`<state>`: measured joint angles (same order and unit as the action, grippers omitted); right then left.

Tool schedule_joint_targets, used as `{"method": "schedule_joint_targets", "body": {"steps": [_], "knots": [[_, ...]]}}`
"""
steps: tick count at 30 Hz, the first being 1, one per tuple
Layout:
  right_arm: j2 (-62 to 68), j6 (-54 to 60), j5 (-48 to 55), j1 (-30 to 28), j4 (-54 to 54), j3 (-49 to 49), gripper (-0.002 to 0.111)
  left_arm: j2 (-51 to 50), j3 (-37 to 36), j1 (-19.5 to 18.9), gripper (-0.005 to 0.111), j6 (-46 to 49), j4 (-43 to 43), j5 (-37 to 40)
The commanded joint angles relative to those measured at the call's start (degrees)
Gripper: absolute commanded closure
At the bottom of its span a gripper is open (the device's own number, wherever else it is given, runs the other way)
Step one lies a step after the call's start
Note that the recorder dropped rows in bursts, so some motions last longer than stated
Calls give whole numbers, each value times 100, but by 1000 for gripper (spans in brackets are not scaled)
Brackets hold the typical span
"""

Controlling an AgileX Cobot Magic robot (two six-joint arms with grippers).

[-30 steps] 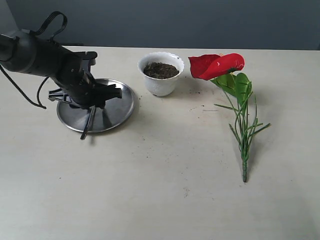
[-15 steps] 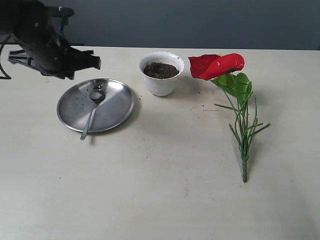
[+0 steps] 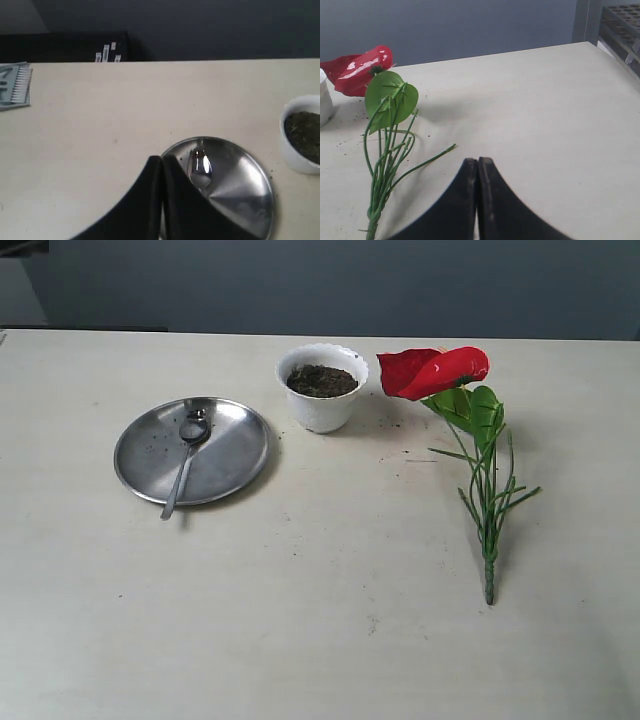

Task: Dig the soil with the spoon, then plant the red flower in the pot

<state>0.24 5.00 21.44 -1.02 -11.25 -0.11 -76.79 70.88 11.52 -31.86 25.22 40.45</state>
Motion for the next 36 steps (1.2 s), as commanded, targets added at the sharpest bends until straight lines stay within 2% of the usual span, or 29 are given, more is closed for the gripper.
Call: {"method": "schedule_joint_targets", "body": {"steps": [1,12,20,27,30,32,36], "knots": [[-24,6,-58,2,21,11,108,482,-9,5,106,-4,30,19],[-24,6,-58,2,21,11,108,1584,-735,5,106,-210,53,-53],[-24,6,-58,2,21,11,108,2245,-1102,5,106,-391,770,64],[-24,6,-48,2,21,11,108,2844,-1639,5,106,-417,552,444],[-24,6,-48,2,21,11,108,3453,-1844,5,106,-417,482,319],[-24,6,-48,2,21,11,108,3946,-1898,5,106,-279,549,129],[-24,6,-63,2,21,11,108,4616,-2003,5,106,582,309,-2]]}}
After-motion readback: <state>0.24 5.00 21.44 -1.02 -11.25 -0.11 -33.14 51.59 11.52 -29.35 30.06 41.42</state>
